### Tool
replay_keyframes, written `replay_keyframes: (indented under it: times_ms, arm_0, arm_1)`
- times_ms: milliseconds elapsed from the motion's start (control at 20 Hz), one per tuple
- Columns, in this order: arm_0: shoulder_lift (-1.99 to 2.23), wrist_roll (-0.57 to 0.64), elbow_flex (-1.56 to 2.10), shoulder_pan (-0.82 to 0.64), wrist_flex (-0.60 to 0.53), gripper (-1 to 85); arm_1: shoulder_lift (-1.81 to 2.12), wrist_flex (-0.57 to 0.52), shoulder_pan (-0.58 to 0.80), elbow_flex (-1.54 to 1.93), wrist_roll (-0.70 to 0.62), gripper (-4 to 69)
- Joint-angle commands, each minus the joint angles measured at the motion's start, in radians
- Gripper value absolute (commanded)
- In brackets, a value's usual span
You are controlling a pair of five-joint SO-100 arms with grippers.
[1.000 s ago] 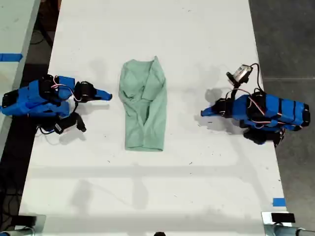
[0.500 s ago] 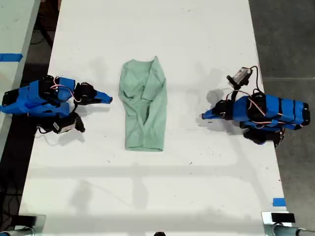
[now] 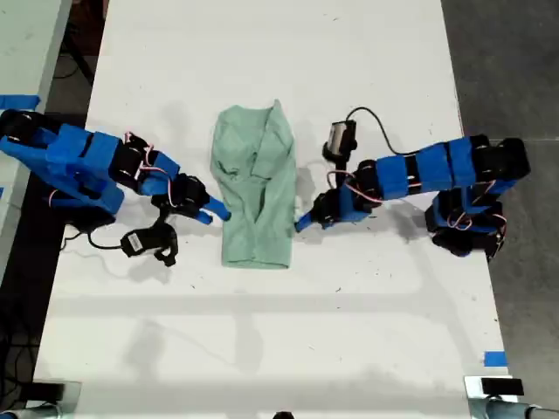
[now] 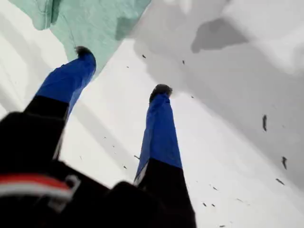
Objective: Fold t shirt
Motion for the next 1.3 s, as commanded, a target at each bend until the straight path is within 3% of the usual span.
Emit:
replay_keyframes:
  times_ms: [0,150,200,500,550,650,800,850,900,950,1100,1250]
  arm_0:
    - [-0.324,-0.029,-0.325,0.101,0.086,17.0]
    - [-0.673,-0.163,-0.695,0.176,0.367,18.8]
    - [-0.724,-0.17,-0.742,0.179,0.388,19.2]
    - [-0.865,-0.13,-0.769,0.146,0.304,18.4]
    - [-0.922,-0.112,-0.805,0.14,0.296,15.8]
    - [-1.046,-0.075,-0.908,0.127,0.295,-0.1]
    - [-1.163,-0.066,-1.054,0.129,0.333,-0.1]
    - [-1.184,-0.064,-1.091,0.13,0.354,-0.1]
    - [-1.198,-0.064,-1.118,0.132,0.374,-0.1]
    - [-1.2,-0.064,-1.121,0.133,0.379,-0.1]
    - [-1.193,-0.066,-1.123,0.138,0.388,-0.1]
    - [-1.189,-0.063,-1.147,0.184,0.394,-0.1]
  arm_1:
    - [-0.241,0.115,-0.08,-0.396,-0.006,25.5]
    - [-0.465,0.184,-0.123,-0.667,-0.026,24.4]
    - [-0.494,0.192,-0.127,-0.71,-0.034,24.2]
    - [-0.518,0.149,-0.133,-0.719,-0.046,23.8]
    - [-0.535,0.137,-0.132,-0.715,-0.046,23.7]
    - [-0.586,0.117,-0.123,-0.71,-0.048,23.7]
    - [-0.638,0.084,-0.114,-0.719,-0.057,23.3]
    - [-0.643,0.078,-0.11,-0.719,-0.057,22.0]
    - [-0.644,0.077,-0.11,-0.719,-0.058,13.2]
    - [-0.644,0.075,-0.11,-0.716,-0.054,0.0]
    - [-0.661,0.081,-0.13,-0.721,-0.029,0.0]
    - [-0.701,0.153,-0.201,-0.851,0.015,-0.2]
